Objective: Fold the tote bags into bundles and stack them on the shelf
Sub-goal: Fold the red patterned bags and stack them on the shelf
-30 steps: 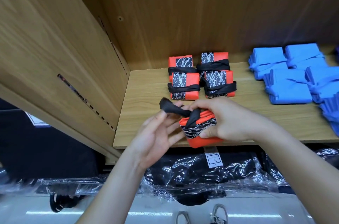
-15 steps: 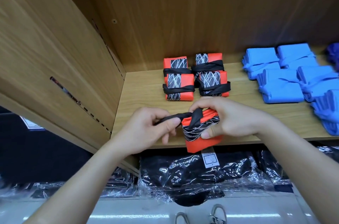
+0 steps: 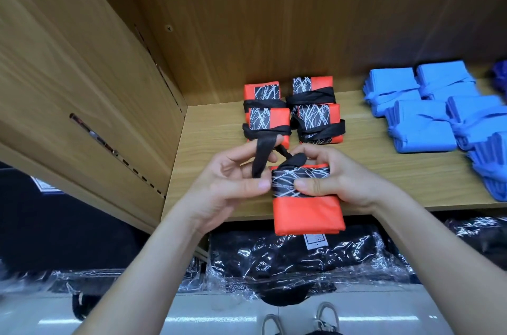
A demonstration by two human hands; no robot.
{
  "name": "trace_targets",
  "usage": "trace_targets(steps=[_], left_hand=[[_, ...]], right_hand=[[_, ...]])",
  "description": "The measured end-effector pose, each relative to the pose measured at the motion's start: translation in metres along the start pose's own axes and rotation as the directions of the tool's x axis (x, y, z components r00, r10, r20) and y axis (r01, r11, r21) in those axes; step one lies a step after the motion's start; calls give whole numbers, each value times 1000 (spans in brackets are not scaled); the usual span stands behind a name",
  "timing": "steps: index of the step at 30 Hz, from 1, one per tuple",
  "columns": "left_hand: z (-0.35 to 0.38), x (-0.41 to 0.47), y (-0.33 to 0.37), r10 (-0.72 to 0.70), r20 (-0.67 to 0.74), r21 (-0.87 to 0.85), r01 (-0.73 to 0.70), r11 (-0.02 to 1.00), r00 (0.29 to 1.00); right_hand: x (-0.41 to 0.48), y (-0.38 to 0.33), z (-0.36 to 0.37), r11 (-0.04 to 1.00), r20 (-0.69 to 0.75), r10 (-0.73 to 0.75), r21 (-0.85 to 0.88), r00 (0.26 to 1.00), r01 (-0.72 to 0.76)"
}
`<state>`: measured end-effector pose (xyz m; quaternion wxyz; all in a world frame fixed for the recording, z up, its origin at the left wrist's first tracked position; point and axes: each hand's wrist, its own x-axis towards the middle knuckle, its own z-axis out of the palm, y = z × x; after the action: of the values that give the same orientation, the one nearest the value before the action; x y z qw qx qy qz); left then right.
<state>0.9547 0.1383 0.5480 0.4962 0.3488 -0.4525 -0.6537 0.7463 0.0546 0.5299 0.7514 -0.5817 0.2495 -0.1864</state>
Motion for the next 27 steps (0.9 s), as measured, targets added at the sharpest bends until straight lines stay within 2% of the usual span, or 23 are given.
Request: trace_targets(steps=[3,7,11,16,18,21,23,25,27], left_hand=[[4,-1,-6,12,-5,71,-12,997,1000],[8,-2,-10,41,-41,276,-29,961,998],[20,-4,-21,83,-133,406,-22,914,988],[22,-2,-30,126,-270,553,46,832,955],[22,-2,-29,106,-315,489,65,870,943],[19,-2,-29,66,-342,401,83,912,937],[18,-3,-29,59,-335,390,82,917,940],[18,-6,-29,40,-321,359,82,930,946],[18,-7,-32,29,-317,310,75,948,948]], right_hand=[[4,8,-2,987,-37,-11,160,999,17],[7,17,0,973,-150,-56,213,987,87],[11,18,6,946,-272,-99,273,957,176],[12,18,18,956,-466,-89,207,881,206],[12,15,24,960,-526,-81,189,847,208],[8,15,30,929,-456,9,332,890,161],[1,14,32,893,-338,158,449,928,11],[-6,15,34,896,-239,251,425,938,-131],[-7,16,38,929,-290,206,357,935,-94]])
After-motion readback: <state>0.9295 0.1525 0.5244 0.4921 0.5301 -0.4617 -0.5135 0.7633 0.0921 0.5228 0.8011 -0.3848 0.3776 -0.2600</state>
